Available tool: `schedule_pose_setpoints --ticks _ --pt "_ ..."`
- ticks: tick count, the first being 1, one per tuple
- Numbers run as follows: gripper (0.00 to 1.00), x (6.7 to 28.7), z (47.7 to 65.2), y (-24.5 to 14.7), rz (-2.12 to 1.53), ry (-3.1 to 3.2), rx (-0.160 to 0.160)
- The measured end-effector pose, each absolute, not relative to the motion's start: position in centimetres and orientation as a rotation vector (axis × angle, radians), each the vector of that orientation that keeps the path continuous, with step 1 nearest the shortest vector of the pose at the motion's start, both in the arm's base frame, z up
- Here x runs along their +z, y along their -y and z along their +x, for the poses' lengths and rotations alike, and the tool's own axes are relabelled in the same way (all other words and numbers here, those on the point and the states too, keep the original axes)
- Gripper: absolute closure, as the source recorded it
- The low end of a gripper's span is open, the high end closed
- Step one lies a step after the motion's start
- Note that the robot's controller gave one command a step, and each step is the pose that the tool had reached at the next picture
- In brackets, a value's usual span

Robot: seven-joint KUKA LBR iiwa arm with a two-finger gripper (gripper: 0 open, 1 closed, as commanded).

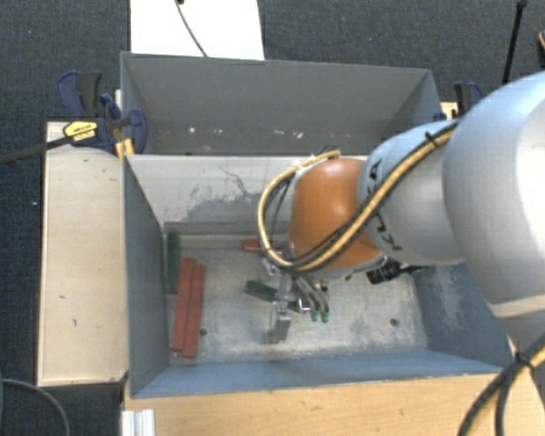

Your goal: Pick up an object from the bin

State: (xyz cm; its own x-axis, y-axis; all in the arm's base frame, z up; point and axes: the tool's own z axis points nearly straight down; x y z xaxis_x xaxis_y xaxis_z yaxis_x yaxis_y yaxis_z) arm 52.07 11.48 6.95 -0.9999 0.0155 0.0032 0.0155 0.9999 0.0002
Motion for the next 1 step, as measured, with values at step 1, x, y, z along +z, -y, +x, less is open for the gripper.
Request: schedule_pose_setpoints --ticks 1 --pt "1.00 6.97 52.08 -11.48 -0.028 3.139 -0.001"
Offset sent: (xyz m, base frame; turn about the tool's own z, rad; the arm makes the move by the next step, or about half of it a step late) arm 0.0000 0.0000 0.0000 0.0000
